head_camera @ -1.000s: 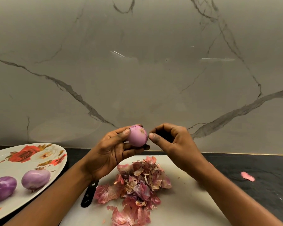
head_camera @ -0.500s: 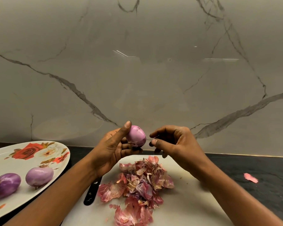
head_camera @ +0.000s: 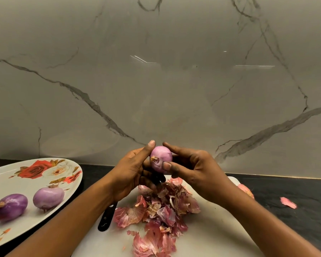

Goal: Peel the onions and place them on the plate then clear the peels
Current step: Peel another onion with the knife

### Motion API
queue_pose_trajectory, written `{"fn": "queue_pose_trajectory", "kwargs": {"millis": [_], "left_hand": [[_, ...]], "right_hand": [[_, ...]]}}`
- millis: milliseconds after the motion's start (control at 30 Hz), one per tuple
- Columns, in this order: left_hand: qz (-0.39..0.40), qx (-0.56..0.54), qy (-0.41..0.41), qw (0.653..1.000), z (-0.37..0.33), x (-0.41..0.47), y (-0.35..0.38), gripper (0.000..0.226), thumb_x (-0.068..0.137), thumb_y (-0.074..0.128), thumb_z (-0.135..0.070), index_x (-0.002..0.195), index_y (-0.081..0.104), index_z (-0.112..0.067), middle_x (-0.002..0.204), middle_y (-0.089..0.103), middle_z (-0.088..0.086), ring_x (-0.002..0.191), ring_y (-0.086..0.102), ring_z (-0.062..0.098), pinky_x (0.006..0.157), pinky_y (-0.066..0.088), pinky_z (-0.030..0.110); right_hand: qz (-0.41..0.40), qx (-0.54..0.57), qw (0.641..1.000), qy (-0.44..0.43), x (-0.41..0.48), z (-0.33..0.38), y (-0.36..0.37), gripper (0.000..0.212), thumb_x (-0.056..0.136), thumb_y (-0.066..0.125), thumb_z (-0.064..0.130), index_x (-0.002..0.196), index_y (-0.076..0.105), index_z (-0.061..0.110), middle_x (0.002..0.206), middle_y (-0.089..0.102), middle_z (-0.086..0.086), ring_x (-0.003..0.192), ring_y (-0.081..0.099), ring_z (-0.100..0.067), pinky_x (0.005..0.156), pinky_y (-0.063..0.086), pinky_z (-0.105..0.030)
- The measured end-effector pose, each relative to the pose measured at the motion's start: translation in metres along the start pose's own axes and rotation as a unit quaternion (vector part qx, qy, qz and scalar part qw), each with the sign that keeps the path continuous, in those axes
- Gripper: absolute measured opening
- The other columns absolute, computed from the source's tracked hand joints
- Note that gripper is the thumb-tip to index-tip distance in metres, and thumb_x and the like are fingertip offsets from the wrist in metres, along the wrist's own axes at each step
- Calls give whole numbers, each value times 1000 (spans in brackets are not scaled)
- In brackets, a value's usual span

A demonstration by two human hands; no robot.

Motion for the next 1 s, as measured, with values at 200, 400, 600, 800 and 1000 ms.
{"fn": "queue_pose_trajectory", "kwargs": {"millis": [200, 400, 600, 800, 1000], "left_hand": [[14, -2, 61, 998, 2, 2, -5, 43, 96, 61, -44, 125, 69, -14, 107, 74, 20, 73, 70, 33, 64, 63, 35], [29, -4, 58, 998, 6, 2, -3, 43, 100, 56, -41, 128, 72, -12, 110, 74, 25, 81, 71, 32, 71, 65, 35], [64, 18, 75, 995, 5, -1, 1, 45, 98, 58, -40, 139, 68, -23, 121, 74, 18, 98, 74, 38, 79, 65, 38], [30, 20, 70, 997, 0, -1, 0, 47, 91, 68, -30, 134, 62, -11, 112, 78, 18, 91, 78, 34, 79, 65, 35], [50, 3, 43, 998, 3, -2, 2, 46, 95, 63, -34, 128, 53, -4, 107, 77, 26, 99, 76, 43, 81, 66, 36]], "right_hand": [[-19, 123, 991, 45, 3, 3, -3, 51, 94, 69, 22, 144, 62, 28, 117, 80, -3, 103, 78, -22, 88, 64, -34], [-26, 80, 996, 43, 1, -2, -1, 70, 77, 90, 13, 141, 65, 21, 105, 82, -2, 96, 80, -22, 86, 64, -34], [-47, 102, 993, 46, 5, -6, -4, 66, 77, 87, 22, 140, 67, 16, 106, 82, -4, 93, 81, -24, 88, 65, -41], [-40, -44, 998, -2, 2, -7, 2, 63, 96, 64, 41, 156, 48, 27, 122, 78, 5, 104, 75, -5, 89, 62, -24], [-52, -165, 982, -78, -1, -7, 0, 54, 104, 54, 48, 156, 46, 38, 139, 69, 7, 117, 69, 0, 92, 63, -29]]}}
Point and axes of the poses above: each hand's wrist, its own x-axis towards the middle knuckle, its own y-axis out of the palm, z = x × y, the point moved 1 cm from there along x, towards the middle knuckle
